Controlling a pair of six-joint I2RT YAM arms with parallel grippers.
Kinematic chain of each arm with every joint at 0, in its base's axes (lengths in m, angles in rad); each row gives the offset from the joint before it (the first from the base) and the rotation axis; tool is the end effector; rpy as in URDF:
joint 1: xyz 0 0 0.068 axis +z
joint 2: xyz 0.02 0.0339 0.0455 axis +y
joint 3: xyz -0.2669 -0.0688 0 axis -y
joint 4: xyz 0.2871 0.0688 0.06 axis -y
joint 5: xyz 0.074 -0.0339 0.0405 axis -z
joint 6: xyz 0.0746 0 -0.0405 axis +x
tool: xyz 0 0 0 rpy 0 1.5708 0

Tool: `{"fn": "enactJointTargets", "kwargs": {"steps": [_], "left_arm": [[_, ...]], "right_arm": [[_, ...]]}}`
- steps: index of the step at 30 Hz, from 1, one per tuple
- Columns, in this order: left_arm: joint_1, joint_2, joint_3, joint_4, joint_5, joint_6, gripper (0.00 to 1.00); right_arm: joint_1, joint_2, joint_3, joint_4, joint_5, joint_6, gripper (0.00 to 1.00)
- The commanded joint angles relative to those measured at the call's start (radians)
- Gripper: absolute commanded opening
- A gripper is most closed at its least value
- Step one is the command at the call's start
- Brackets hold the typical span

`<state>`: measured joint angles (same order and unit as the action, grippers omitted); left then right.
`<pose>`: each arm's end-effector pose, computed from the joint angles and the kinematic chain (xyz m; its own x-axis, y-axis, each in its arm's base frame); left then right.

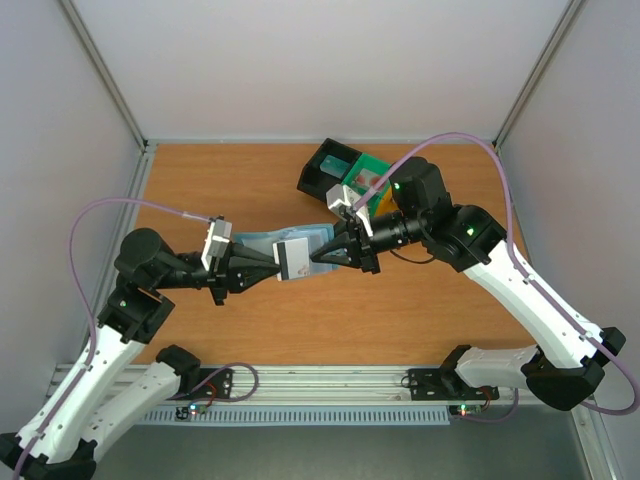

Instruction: Take the credit cards out of the card holder

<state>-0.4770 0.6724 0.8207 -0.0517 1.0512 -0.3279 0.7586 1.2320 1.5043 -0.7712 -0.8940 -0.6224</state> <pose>0.1451 -0.1479 0.3922 -0.2395 -0.0562 -0.9693 0.9701 0.0278 -0.2413 0.1761 0.2470 0.4425 0.2587 -0.2579 -0.9309 -0.9562 -0.2052 -0.2089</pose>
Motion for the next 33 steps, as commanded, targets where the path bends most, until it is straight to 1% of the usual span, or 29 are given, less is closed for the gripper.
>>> {"fn": "enactJointTargets", "kwargs": {"steps": [1,2,8,12,23,31,33], "left_arm": [[0.006,-0.011,-0.011,0.026,0.016,0.013,0.03],[0.006,-0.010,-0.011,0.024,0.011,0.014,0.01],[0.010,-0.016,0.001,-0.029,-0.037,0.034,0.00],[0.026,-0.028,0.009,-0.083,-0.067,0.052,0.00],[0.061,-0.051,0.020,-0.158,-0.134,0.100,0.00],[0.062,-0.069,0.043,-0.259,-0.201,0.222,0.00],[0.061,-0.073,0.056,-0.311,-0.222,0.299,0.00]], "right_arm": [[0.005,-0.015,0.003,0.004,-0.016,-0.013,0.01],[0.006,-0.015,0.002,0.004,-0.015,-0.013,0.01],[0.002,-0.024,-0.003,-0.008,-0.007,-0.024,0.01],[-0.041,-0.050,-0.032,-0.014,-0.014,-0.027,0.01],[-0.135,-0.104,-0.102,-0.032,-0.010,-0.016,0.01],[-0.280,-0.120,-0.178,0.045,-0.031,0.099,0.01],[-0.317,-0.114,-0.192,0.066,-0.035,0.132,0.01]]}}
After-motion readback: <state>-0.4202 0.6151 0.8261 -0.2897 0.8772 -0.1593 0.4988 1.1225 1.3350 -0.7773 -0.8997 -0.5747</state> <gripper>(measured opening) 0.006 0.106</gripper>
